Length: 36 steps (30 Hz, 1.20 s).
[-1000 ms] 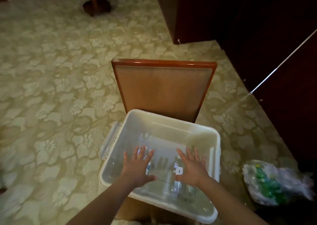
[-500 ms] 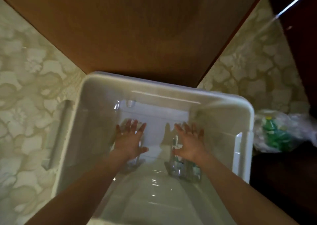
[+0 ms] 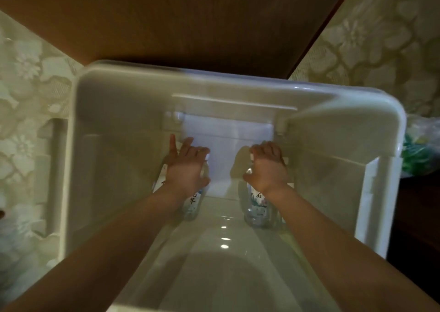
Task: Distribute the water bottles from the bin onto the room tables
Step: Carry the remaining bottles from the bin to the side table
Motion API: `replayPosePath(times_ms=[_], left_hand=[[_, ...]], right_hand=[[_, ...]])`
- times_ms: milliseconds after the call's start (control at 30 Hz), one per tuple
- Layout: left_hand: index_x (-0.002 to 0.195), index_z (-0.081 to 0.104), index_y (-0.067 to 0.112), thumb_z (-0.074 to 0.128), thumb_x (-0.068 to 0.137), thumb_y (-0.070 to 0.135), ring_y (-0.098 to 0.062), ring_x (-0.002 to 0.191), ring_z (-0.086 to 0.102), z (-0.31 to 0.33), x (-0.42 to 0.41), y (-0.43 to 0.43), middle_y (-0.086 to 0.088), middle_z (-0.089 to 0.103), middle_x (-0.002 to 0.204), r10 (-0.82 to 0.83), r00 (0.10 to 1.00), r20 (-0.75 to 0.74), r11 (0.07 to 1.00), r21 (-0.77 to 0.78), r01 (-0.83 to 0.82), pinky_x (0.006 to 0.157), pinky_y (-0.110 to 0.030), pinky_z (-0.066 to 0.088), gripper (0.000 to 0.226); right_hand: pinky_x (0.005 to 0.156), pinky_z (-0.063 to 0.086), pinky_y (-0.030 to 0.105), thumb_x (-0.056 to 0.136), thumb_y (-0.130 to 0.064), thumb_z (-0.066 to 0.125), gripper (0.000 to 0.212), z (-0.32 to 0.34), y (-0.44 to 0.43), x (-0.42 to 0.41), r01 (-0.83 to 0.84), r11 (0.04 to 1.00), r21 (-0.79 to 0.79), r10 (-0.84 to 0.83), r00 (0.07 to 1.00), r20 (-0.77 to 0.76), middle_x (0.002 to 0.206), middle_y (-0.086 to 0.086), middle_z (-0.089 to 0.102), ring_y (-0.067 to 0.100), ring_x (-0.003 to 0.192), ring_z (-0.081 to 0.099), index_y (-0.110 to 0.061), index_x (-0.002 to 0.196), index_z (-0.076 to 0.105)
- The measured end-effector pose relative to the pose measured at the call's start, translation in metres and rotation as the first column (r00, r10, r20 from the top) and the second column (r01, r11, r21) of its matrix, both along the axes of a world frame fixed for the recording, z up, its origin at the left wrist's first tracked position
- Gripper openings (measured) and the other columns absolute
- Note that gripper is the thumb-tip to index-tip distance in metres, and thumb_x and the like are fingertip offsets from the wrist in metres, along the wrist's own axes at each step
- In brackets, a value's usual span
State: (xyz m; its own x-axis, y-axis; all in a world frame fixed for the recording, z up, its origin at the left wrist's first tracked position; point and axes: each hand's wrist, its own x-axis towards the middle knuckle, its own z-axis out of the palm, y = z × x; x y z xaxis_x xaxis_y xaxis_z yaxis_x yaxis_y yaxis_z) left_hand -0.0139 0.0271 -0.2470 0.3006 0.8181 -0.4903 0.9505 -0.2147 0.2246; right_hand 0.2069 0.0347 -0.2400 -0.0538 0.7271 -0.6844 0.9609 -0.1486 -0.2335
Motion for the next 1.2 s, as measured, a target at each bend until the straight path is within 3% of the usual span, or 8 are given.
replayPosePath(times_ms=[100,267,367,500,700,800,933,1200], left_hand=[[0.123,0.062,0.015,0.088,0.056,0.028,-0.038,0.137,0.039,0.004,0.008,-0.004,-0.008,0.064,0.117,0.039,0.993,0.109,0.999,-0.019,-0.037,0.118,-0.053,-0.002,0.074],[0.139,0.049,0.023,0.082,0.071,0.020,-0.024,0.132,0.041,0.016,0.007,-0.014,-0.003,0.047,0.138,0.239,0.923,0.303,0.961,-0.213,-0.179,0.099,-0.036,0.044,0.075],[0.140,0.045,0.030,0.080,0.076,0.014,-0.016,0.117,0.052,0.022,0.001,-0.016,0.004,0.039,0.139,0.359,0.859,0.364,0.912,-0.333,-0.239,0.091,-0.024,0.044,0.074],[0.142,0.040,0.032,0.072,0.078,0.005,-0.017,0.115,0.054,0.027,-0.006,-0.014,0.004,0.037,0.140,0.355,0.860,0.368,0.886,-0.426,-0.184,0.097,-0.035,0.048,0.076],[0.146,0.035,0.033,0.077,0.077,0.006,-0.018,0.123,0.050,0.029,-0.001,-0.005,0.000,0.046,0.142,0.301,0.903,0.307,0.882,-0.451,-0.140,0.101,-0.035,0.045,0.085],[0.147,0.034,0.028,0.081,0.075,0.013,-0.017,0.120,0.053,0.025,0.002,-0.007,0.000,0.051,0.136,0.369,0.893,0.258,0.865,-0.448,-0.227,0.100,-0.037,0.047,0.087],[0.129,0.052,0.026,0.078,0.073,0.012,-0.020,0.115,0.057,0.017,0.008,-0.007,0.001,0.058,0.129,0.397,0.891,0.221,0.870,-0.401,-0.288,0.097,-0.037,0.048,0.063],[0.145,0.040,0.022,0.073,0.083,0.030,-0.022,0.132,0.042,0.013,0.022,-0.017,-0.003,0.047,0.140,0.351,0.935,0.051,0.898,-0.301,-0.321,0.099,-0.034,0.039,0.071]], right_hand=[[0.110,0.032,0.029,0.074,-0.023,0.077,0.073,0.006,-0.004,-0.005,0.008,0.999,-0.032,-0.011,0.994,-0.104,0.141,0.009,0.040,0.028,0.139,0.030,-0.016,0.141,0.047],[0.096,0.048,0.029,0.074,-0.005,0.076,0.071,0.011,-0.013,-0.012,0.181,0.960,-0.213,-0.249,0.901,-0.355,0.124,0.002,0.038,0.026,0.113,0.056,-0.020,0.139,0.051],[0.089,0.052,0.031,0.075,0.006,0.066,0.077,0.012,-0.014,-0.009,0.179,0.922,-0.343,-0.312,0.867,-0.388,0.125,0.002,0.038,0.027,0.112,0.055,-0.026,0.141,0.043],[0.063,0.047,0.021,0.079,0.012,0.057,0.085,0.015,-0.007,-0.001,0.065,0.896,-0.439,-0.263,0.874,-0.408,0.133,0.001,0.037,0.026,0.107,0.058,-0.030,0.149,0.031],[0.096,0.051,0.040,0.080,-0.009,0.075,0.089,0.020,-0.014,-0.002,0.072,0.948,-0.309,-0.175,0.930,-0.323,0.138,0.000,0.053,0.027,0.117,0.059,-0.034,0.151,0.027],[0.094,0.052,0.040,0.079,-0.015,0.076,0.085,0.017,-0.018,-0.004,0.101,0.956,-0.276,-0.182,0.941,-0.284,0.135,-0.002,0.058,0.026,0.113,0.062,-0.031,0.149,0.031],[0.090,0.051,0.033,0.080,-0.021,0.077,0.065,0.012,-0.021,-0.006,0.170,0.958,-0.233,-0.218,0.955,-0.200,0.126,0.001,0.064,0.026,0.113,0.062,-0.023,0.138,0.048],[0.083,0.049,0.030,0.075,-0.030,0.080,0.059,0.008,-0.024,-0.013,0.223,0.956,-0.191,-0.248,0.962,-0.118,0.119,0.004,0.067,0.027,0.109,0.064,-0.021,0.129,0.057]])
